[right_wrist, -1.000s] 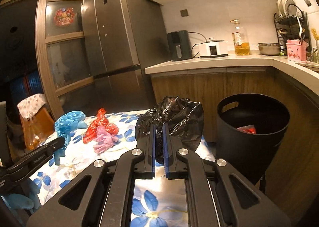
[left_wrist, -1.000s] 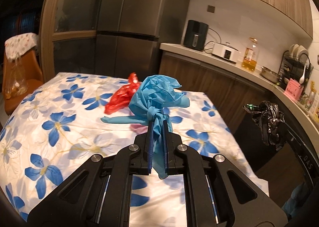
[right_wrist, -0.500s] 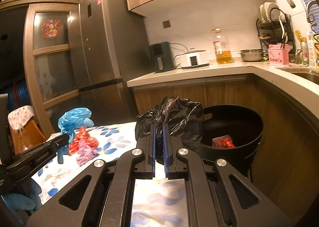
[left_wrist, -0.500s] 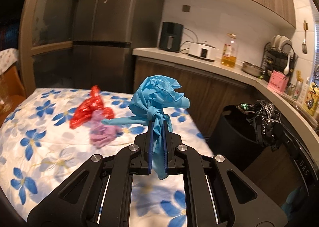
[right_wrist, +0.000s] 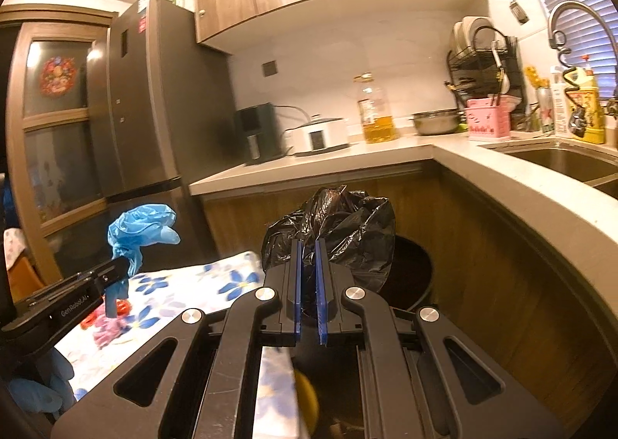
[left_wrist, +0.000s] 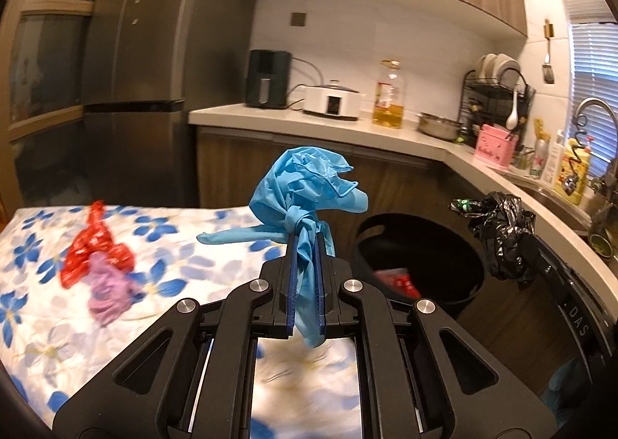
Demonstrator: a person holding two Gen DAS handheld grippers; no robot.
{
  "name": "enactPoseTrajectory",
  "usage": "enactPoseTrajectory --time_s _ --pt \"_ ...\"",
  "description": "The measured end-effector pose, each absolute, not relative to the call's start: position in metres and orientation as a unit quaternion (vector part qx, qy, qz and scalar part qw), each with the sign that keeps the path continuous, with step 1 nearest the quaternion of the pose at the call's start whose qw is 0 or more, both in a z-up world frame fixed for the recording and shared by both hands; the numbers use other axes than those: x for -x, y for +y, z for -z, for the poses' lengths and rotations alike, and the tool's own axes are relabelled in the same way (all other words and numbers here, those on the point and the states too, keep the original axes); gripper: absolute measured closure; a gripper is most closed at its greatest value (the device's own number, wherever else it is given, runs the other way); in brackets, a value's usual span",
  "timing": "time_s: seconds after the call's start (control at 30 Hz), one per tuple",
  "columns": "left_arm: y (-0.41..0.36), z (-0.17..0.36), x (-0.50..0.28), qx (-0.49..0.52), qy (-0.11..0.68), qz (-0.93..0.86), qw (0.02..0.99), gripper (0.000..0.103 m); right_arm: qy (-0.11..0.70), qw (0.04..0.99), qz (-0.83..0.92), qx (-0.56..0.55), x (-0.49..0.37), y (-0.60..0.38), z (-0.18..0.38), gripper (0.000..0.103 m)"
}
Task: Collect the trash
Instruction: 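Carry the blue glove and black bag over the black trash bin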
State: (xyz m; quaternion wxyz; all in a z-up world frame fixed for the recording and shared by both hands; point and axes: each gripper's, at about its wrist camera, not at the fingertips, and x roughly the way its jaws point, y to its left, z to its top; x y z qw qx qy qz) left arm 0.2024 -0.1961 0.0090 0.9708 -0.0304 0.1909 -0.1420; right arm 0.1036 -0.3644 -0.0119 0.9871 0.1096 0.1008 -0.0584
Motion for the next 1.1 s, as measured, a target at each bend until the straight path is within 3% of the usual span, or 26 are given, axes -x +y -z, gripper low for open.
enactPoseTrajectory --time_s 0.53,1.1 --pt "-0.280 -0.010 -0.242 0.009 0.165 0.215 0.963 0.096 0.090 0.984 0.092 -0.121 -0.131 -0.404 0.014 0.096" --pt "-0.299 0.009 -0.270 0.001 0.178 0.233 0.956 0.096 0.086 0.986 0.083 -0.117 -0.155 -0.409 0.020 0.095"
